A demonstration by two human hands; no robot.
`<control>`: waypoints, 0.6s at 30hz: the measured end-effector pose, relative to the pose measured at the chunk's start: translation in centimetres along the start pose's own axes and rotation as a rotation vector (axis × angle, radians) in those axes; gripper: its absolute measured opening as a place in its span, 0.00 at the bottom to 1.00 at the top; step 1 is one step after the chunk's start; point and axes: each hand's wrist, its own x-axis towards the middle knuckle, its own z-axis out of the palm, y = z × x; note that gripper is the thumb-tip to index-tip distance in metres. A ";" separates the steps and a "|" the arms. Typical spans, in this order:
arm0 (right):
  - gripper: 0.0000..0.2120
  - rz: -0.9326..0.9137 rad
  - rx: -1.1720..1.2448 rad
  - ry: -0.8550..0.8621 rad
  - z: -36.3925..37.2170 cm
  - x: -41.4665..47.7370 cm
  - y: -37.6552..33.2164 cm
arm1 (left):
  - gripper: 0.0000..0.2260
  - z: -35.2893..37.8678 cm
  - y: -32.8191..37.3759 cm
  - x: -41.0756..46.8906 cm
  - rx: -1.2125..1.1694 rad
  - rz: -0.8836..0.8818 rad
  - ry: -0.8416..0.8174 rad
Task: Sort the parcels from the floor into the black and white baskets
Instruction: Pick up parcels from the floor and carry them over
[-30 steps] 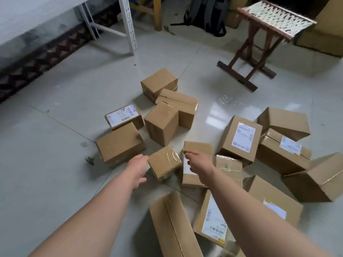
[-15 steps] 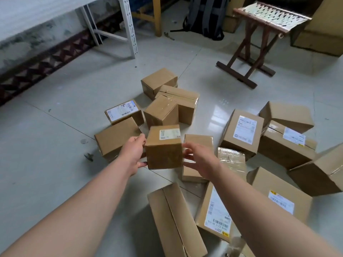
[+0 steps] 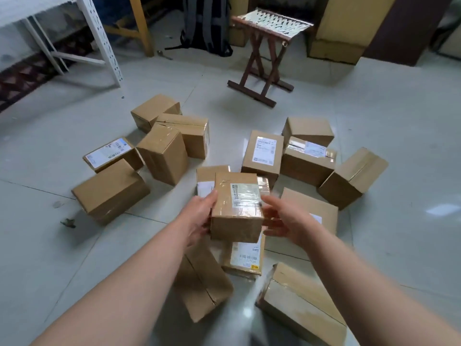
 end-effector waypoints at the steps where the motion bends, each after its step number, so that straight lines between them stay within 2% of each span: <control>1: 0.17 0.021 0.003 0.017 -0.5 -0.3 0.8 | 0.14 0.7 -0.7 -0.2 0.011 -0.013 -0.020; 5: 0.15 0.081 0.005 0.084 -1.5 -0.4 2.8 | 0.09 2.4 -2.3 0.3 0.029 -0.076 -0.067; 10: 0.14 0.158 -0.035 0.133 -1.6 0.7 5.0 | 0.09 3.2 -3.6 1.2 0.120 -0.145 -0.096; 14: 0.15 0.198 -0.127 0.181 -1.3 1.7 5.8 | 0.07 2.9 -4.3 2.1 0.033 -0.182 -0.084; 18: 0.14 0.177 -0.023 0.191 -0.9 3.0 6.0 | 0.10 2.2 -4.9 3.5 -0.017 -0.198 -0.057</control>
